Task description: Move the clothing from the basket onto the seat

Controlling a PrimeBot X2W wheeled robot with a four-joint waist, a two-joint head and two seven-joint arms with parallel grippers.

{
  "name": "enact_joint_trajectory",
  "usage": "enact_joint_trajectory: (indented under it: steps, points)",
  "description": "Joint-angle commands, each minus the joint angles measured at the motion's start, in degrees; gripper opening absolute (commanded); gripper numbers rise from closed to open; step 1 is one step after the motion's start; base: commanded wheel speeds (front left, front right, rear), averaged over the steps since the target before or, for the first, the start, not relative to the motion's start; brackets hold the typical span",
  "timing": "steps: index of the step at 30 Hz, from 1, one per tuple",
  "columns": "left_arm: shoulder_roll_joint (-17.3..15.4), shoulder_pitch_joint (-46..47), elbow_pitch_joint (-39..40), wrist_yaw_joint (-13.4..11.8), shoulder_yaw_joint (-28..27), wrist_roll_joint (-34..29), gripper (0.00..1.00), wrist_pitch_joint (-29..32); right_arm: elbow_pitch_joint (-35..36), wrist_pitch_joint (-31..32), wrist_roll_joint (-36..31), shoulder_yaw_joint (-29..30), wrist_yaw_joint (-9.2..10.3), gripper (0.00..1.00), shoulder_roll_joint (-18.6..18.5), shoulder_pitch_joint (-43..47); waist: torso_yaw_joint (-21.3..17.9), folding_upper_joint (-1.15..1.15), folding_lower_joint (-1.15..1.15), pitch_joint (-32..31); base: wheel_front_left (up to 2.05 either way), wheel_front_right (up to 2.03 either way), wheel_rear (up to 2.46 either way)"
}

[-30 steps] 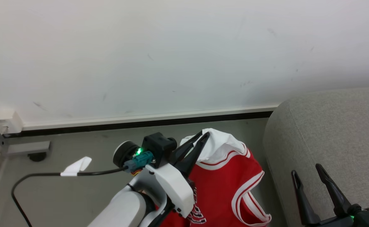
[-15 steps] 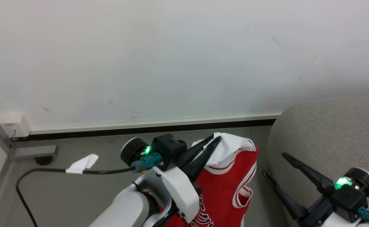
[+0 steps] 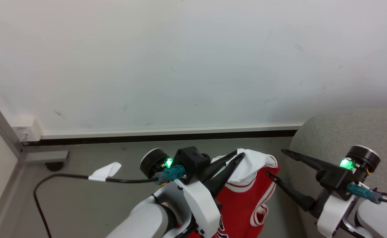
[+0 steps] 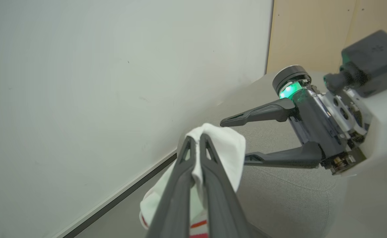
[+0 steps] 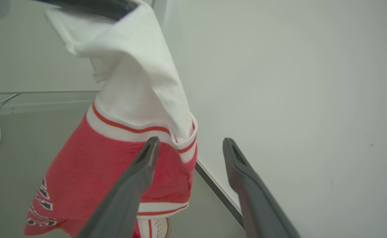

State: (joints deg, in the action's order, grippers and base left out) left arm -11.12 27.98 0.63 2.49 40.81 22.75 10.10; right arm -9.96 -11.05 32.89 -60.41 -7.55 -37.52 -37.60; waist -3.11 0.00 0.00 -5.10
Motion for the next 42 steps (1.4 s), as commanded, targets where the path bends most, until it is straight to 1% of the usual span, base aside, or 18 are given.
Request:
enact_joint_trajectory:
  steps: [1, 7, 12, 14, 15, 16, 17, 22, 28, 29, 31, 33, 40, 42]
  points:
    - [0.29, 0.71, -0.39, 0.17, 0.1, 0.42, 0.0, -0.26, -1.92, -0.62, 1.81, -2.24, 0.12, 1.0, 1.06, -2.17, 0.12, 0.0, 0.0, -0.21, 0.0, 0.0, 0.0]
    - [1.23, 1.11, -1.66, 0.53, 1.04, 0.98, 0.0, -0.81, -8.29, -2.43, 8.28, -10.33, 0.12, 1.0, 5.48, -7.05, 0.55, 0.0, 0.0, -0.86, 0.0, 0.0, 0.0]
    - [1.77, 1.11, -2.51, 0.71, 1.59, 1.06, 0.0, -1.39, -12.84, -3.55, 12.91, -12.4, 0.12, 1.0, 9.53, -7.31, 0.89, 0.0, 0.0, -1.18, 0.0, 0.0, 0.0]
    - [1.85, 1.1, -2.66, 0.72, 1.68, 1.1, 0.0, -1.51, -13.44, -3.71, 13.76, -12.58, 0.12, 1.0, 10.03, -7.08, 1.0, 0.0, 0.0, -1.19, 0.0, 0.0, 0.0]
    - [1.91, 1.11, -2.8, 0.74, 1.74, 1.17, 0.0, -1.62, -13.73, -3.65, 14.58, -12.75, 0.12, 0.88, 10.47, -6.78, 1.15, 0.0, 0.0, -1.21, 0.0, 0.0, 0.0]
    - [1.97, 1.13, -2.93, 0.66, 1.75, 1.23, 0.0, -1.77, -13.62, -3.68, 15.44, -12.85, 0.12, 0.35, 10.97, -6.41, 1.3, 0.0, 0.0, -1.22, 0.0, 0.0, 0.0]
    - [1.99, 1.17, -3.08, 0.57, 1.75, 1.26, 0.0, -1.88, -13.35, -3.74, 16.23, -12.93, 0.12, 0.0, 11.28, -6.03, 1.44, 0.0, 0.0, -1.22, 0.0, 0.0, 0.0]
    - [1.33, 1.37, -3.85, -0.17, 1.58, 0.42, 0.0, -2.36, -11.49, -3.63, 16.46, -12.91, 0.12, 0.0, 11.17, -4.95, 1.69, 0.0, 0.0, -1.06, 0.0, 0.0, 0.0]
    - [0.35, 0.86, -5.03, -1.59, 1.0, -0.81, 0.0, -3.65, -10.45, -4.17, 20.71, -12.93, 0.12, 0.0, 10.16, -7.68, 1.36, 0.0, 0.0, -0.91, 0.0, 0.0, 0.0]
    - [0.27, 0.74, -5.3, -2.02, 0.87, -1.02, 0.11, -4.11, -10.4, -4.23, 21.65, -12.95, 0.12, 0.0, 10.03, -8.2, 1.3, 0.0, 0.0, -0.87, 0.0, 0.0, 0.0]
    - [0.26, 0.42, -5.85, -2.85, 0.58, -1.59, 0.63, -5.33, -10.08, -4.21, 22.65, -10.9, 0.12, 0.0, 9.9, -9.53, 1.15, 0.0, 0.0, -0.75, 0.0, 0.0, 0.0]
    - [0.56, -0.23, -6.64, -3.2, 0.74, -1.66, 1.0, -6.13, -9.87, -4.18, 23.15, -8.18, 0.12, 0.0, 10.0, -9.48, 1.08, 0.0, 0.0, -0.63, 0.0, 0.0, 0.0]
    - [1.29, -1.87, -10.36, -4.25, 1.04, -2.41, 1.0, -10.75, -10.22, -4.18, 21.39, -0.7, 0.12, 0.0, 9.38, -9.53, 1.39, 0.0, 0.0, -0.3, 0.0, 0.0, 0.0]
    - [1.7, -2.48, -11.82, -4.14, 1.29, -2.22, 1.0, -12.54, -10.57, -4.18, 20.91, 0.82, 0.12, 0.0, 9.41, -9.73, 1.37, 0.0, 0.0, -0.12, 0.0, 0.0, 0.0]
